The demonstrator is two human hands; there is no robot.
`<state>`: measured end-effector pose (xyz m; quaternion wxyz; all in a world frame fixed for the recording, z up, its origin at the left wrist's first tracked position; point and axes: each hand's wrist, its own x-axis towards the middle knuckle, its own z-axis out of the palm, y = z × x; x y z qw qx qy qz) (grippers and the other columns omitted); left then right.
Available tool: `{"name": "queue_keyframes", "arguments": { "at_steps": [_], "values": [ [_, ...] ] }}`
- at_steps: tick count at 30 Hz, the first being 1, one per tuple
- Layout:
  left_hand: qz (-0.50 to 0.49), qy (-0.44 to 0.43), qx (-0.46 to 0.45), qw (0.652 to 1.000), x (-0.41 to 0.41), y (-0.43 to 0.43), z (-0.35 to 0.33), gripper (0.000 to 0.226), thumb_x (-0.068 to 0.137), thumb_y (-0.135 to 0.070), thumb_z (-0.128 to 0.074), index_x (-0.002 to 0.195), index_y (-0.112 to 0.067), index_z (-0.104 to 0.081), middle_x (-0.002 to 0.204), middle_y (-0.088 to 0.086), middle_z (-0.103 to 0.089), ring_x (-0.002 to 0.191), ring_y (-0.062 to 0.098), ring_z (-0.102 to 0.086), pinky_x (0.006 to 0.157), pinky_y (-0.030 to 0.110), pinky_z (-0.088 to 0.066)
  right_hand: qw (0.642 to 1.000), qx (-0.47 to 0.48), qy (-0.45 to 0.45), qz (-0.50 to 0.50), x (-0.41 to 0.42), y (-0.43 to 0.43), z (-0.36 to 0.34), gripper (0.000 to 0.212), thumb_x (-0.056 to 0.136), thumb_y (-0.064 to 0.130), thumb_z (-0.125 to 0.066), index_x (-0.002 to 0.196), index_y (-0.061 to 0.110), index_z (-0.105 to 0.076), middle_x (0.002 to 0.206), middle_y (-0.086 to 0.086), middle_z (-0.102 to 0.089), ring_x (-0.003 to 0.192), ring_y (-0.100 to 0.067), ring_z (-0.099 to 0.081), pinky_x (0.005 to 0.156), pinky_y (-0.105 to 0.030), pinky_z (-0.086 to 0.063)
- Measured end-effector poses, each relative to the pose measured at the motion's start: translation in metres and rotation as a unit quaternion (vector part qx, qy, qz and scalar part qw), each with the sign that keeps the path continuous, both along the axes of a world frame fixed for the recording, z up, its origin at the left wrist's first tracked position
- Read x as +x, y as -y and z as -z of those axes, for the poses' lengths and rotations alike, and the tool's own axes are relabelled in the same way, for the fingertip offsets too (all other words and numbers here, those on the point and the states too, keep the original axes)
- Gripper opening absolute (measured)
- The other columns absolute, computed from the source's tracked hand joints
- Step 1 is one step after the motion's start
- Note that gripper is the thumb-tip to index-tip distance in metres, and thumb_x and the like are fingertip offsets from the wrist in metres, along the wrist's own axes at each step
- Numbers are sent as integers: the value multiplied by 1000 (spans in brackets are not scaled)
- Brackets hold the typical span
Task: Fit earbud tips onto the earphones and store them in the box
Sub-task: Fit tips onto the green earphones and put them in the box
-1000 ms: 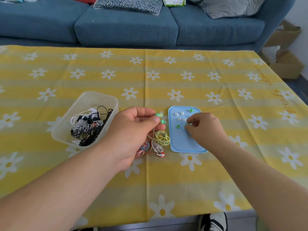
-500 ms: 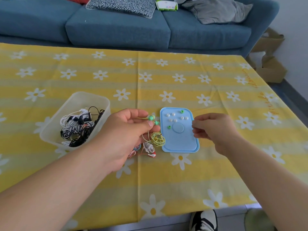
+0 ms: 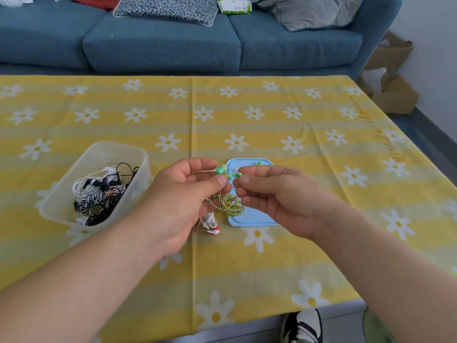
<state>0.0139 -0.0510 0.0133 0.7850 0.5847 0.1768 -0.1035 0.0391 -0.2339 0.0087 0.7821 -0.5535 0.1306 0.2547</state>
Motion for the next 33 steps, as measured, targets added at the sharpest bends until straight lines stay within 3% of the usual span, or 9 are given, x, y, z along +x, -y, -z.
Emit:
{"name": "queue_keyframes", "arguments": {
  "at_steps": [3, 8, 13, 17, 20, 26, 33],
  "values": [
    [5, 10, 0, 1000, 0, 1, -1, 30, 88, 7, -71, 113, -9, -66, 95, 14, -77, 82, 20, -76, 74, 35, -63, 1000, 14, -8, 4, -2, -2, -1, 22, 87, -8, -68, 108, -5, -71, 89, -17, -75, 71, -20, -72, 66, -26, -61],
    [13, 38, 29, 999, -1, 2, 0, 28, 87, 5, -73, 109, -12, -67, 88, 7, -78, 84, 19, -76, 87, 43, -58, 999, 38, -11, 2, -3, -3, -1, 39, 71, 0, -75, 110, -6, -70, 86, -18, -72, 70, -20, -71, 65, -26, -61],
    [12, 51, 57, 997, -2, -1, 2, 25, 88, 1, -74, 106, -16, -68, 82, 0, -78, 83, 16, -77, 73, 33, -59, 999, 37, 2, -10, -3, -5, -2, 25, 70, 1, -75, 95, 0, -75, 83, -15, -73, 72, -20, -71, 68, -26, -62],
    [-4, 55, 65, 996, -2, -2, 4, 23, 89, 1, -74, 105, -15, -68, 87, 5, -78, 77, 12, -76, 55, 19, -51, 999, 21, 24, 1, -5, -9, 0, 24, 75, -1, -74, 99, -4, -74, 86, -19, -72, 74, -22, -71, 68, -27, -62],
    [-24, 60, 70, 995, -1, -2, 4, 22, 89, 1, -73, 104, -15, -69, 92, 9, -78, 77, 12, -75, 54, 15, -50, 998, 14, 49, 26, -7, -16, 3, 30, 74, -1, -76, 103, -8, -73, 91, -23, -73, 76, -23, -71, 69, -27, -61],
    [-47, 72, 59, 995, 0, -3, 4, 22, 89, 2, -74, 103, -15, -70, 93, 10, -78, 82, 18, -75, 72, 28, -57, 995, 7, 72, 64, -16, -29, 6, 16, 84, -5, -72, 100, -4, -76, 89, -18, -75, 80, -22, -71, 69, -27, -57],
    [-63, 70, 25, 995, 1, -5, 4, 21, 89, 5, -72, 102, -11, -68, 81, 4, -77, 76, 20, -77, 73, 35, -59, 996, 26, 53, 68, -22, -35, 2, 19, 91, 1, -68, 109, 0, -74, 92, -13, -77, 78, -16, -70, 66, -27, -54]
  ]
}}
